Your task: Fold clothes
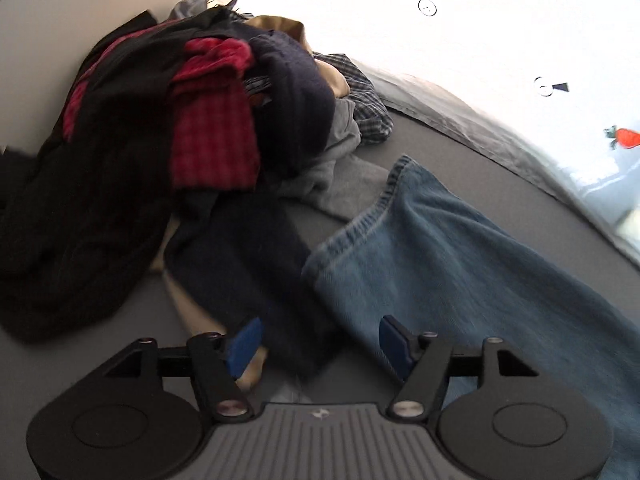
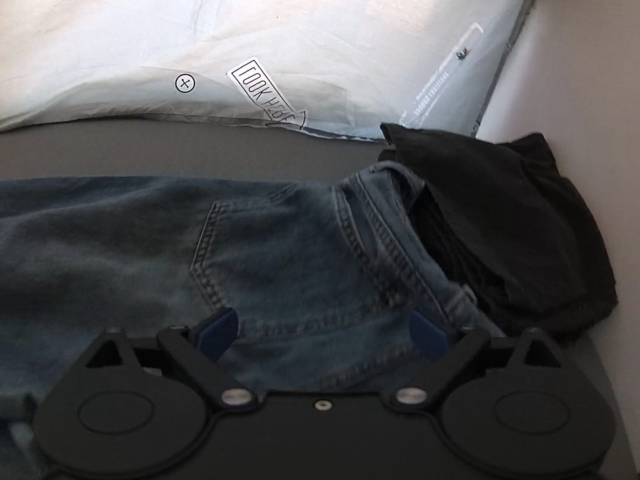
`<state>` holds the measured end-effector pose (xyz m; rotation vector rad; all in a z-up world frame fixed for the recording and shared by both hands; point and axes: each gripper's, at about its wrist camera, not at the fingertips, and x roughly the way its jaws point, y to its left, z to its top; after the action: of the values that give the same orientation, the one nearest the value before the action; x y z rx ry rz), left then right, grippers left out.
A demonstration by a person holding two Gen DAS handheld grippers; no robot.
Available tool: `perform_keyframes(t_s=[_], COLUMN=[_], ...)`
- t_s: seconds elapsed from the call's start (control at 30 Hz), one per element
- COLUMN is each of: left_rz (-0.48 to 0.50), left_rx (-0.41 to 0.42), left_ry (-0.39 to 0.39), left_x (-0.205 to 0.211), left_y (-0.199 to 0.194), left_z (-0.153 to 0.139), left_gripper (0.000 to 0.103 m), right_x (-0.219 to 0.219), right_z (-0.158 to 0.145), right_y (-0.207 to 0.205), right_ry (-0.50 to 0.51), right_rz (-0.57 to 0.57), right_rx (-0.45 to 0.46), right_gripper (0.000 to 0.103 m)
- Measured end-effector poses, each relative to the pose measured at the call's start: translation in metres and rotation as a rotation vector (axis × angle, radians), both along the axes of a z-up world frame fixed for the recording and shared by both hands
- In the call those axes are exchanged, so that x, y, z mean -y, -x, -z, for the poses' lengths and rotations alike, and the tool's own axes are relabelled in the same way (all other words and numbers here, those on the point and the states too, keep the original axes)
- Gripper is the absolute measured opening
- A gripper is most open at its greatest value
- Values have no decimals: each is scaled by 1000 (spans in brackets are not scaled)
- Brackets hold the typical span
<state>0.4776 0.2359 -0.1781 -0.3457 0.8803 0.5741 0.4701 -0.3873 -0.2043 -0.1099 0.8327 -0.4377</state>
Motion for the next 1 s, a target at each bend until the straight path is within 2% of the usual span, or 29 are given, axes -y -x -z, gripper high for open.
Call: perform_keyframes(t_s=[0.1, 0.23, 0.33, 0.47, 0.53, 0.63, 0.7, 0.8, 1.0], left_rz=[10, 35, 47, 72, 101, 163, 156, 98, -103], left_rx=[1, -28, -66, -106, -98, -112, -100, -60, -42], left_ry=[11, 45, 72, 135, 110, 57, 77, 149, 205], left_x=[19, 47, 66, 82, 92, 101, 99, 85, 34], left_y=[31, 71, 97, 123, 135, 140, 144, 156, 188], left_z=[-5, 4, 17, 38, 42, 41, 39, 37, 40], left_gripper=[73, 74, 74, 74, 75, 78, 80, 80, 80], right_x=[-2, 8, 18, 27, 26, 19, 13, 8, 1], right_z=[-3, -9, -6, 13, 22, 29, 30, 31, 32], right_y=[40, 103, 153, 204, 216, 225, 223, 219, 208], right_ry=[-53, -123, -234, -396, -447, -495, -507, -545, -598], right_rz=[59, 186, 306, 377, 376, 346, 312, 307, 448], right_rx=[23, 80, 123, 126, 113, 118, 123, 144, 202], right_gripper=[94, 96, 96, 96, 96, 87, 82, 74, 78])
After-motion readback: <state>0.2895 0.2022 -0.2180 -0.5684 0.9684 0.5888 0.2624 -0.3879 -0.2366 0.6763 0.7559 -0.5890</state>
